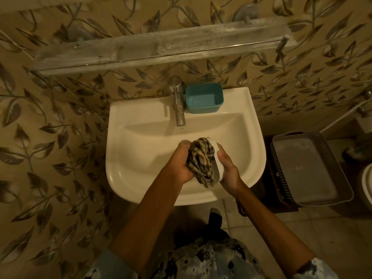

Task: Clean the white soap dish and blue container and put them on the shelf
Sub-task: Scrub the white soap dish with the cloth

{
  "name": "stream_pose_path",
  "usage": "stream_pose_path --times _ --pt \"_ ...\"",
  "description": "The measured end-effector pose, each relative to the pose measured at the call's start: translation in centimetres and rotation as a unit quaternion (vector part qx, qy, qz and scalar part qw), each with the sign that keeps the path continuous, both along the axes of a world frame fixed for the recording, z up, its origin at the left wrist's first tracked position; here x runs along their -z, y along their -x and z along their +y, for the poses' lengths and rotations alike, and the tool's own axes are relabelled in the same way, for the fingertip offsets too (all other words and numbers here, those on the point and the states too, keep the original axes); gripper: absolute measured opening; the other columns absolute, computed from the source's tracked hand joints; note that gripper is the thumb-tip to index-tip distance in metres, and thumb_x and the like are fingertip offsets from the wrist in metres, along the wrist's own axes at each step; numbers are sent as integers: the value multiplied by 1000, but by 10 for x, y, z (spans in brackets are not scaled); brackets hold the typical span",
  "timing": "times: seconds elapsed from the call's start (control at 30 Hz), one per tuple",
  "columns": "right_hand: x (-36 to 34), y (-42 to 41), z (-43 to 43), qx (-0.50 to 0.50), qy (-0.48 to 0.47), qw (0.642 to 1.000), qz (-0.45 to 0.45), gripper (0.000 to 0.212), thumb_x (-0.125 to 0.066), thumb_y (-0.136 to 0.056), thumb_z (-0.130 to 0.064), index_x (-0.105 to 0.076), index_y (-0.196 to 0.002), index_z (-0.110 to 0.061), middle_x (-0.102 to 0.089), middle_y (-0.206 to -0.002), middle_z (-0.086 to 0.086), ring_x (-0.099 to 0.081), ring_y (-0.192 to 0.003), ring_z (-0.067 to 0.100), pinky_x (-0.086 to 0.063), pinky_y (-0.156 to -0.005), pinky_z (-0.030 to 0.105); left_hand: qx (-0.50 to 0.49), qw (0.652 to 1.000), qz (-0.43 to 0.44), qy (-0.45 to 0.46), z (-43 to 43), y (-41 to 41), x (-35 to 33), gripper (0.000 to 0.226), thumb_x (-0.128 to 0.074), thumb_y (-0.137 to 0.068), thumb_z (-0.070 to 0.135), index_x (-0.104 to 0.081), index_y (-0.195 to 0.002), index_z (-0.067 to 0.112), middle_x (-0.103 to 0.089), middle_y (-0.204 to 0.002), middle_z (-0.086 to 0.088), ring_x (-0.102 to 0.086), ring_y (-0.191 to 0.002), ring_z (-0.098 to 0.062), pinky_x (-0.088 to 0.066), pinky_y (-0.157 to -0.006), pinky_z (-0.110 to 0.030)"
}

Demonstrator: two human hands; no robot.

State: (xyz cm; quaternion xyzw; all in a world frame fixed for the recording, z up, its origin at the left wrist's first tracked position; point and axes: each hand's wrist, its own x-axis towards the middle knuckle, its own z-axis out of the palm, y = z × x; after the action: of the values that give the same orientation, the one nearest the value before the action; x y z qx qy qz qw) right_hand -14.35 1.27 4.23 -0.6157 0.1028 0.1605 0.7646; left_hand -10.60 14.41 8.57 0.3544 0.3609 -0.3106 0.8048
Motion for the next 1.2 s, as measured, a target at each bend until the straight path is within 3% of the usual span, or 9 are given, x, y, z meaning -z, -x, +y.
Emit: stream_pose_path --times 0.1,0.3,0.43,0.53,0.7,0.77,0.9,0.97,1.2 --pt "-3 -2 -2 0 25 999 -22 50 -40 -94 -40 -47 -136 -13 -57 -133 11 -49 -128 28 -36 -111 46 76 978 -113 -155 -10 20 -2 36 -68 -82 32 -65 -114 15 -71 -108 -10 -66 -102 -26 -51 -93 -42" --pt "1 -21 -7 15 -16 1000 -21 55 -37 -91 -30 -36 -145 -18 -49 -142 2 -48 -130 15 -38 -107 32 265 822 -315 -394 -23 58 0 41 -76 -71 37 -57 -107 30 -67 -98 12 -65 -90 -3 -55 -78 -26" --pt "2 -15 -10 113 -254 959 48 39 -32 -95 -24 -61 -115 -6 -69 -92 7 -67 -85 18 -55 -79 28 316 608 -435 -584 -21 55 -1 35 -71 -74 28 -55 -104 30 -64 -96 7 -56 -94 -13 -51 -72 -32" --pt "-5 -14 -14 118 -392 905 113 79 -40 -84 -67 -46 -140 -12 -55 -126 17 -50 -119 32 -33 -109 49 351 426 -529 -645 -7 44 -8 35 -73 -65 16 -62 -97 23 -66 -92 3 -54 -95 -20 -45 -72 -32" --pt "-9 -16 -20 16 -425 896 130 68 -62 -68 -70 -61 -112 -19 -54 -128 19 -50 -120 39 -36 -98 68 410 327 -575 -628 23 26 -19 35 -74 -61 5 -71 -92 20 -69 -91 -1 -57 -88 -24 -35 -71 -27" --pt "-13 -19 -16 10 -396 911 119 53 -70 -68 -59 -62 -103 -20 -51 -124 19 -54 -110 35 -42 -92 55 431 377 -545 -612 22 29 -26 36 -67 -68 3 -71 -101 18 -66 -99 -5 -54 -98 -26 -41 -76 -29" --pt "-19 -22 -1 19 -386 920 59 41 -68 -76 -49 -57 -95 -14 -53 -107 13 -55 -101 28 -46 -83 39 378 635 -402 -540 0 43 -39 32 -60 -80 8 -68 -109 20 -69 -107 0 -61 -102 -17 -48 -84 -24" --pt "-16 -20 4 14 -334 943 14 43 -66 -78 -45 -53 -95 -9 -60 -96 8 -59 -93 22 -49 -80 33 368 701 -356 -496 -18 49 -50 25 -56 -86 11 -68 -106 21 -68 -105 -2 -63 -97 -17 -51 -84 -27" --pt "-1 -11 7 7 -284 958 -37 41 -59 -84 -47 -52 -95 -8 -52 -106 16 -50 -104 30 -34 -98 48 171 965 -115 -165 -18 26 -67 9 -53 -89 9 -61 -93 7 -68 -89 -13 -65 -88 -26 -51 -87 -40"
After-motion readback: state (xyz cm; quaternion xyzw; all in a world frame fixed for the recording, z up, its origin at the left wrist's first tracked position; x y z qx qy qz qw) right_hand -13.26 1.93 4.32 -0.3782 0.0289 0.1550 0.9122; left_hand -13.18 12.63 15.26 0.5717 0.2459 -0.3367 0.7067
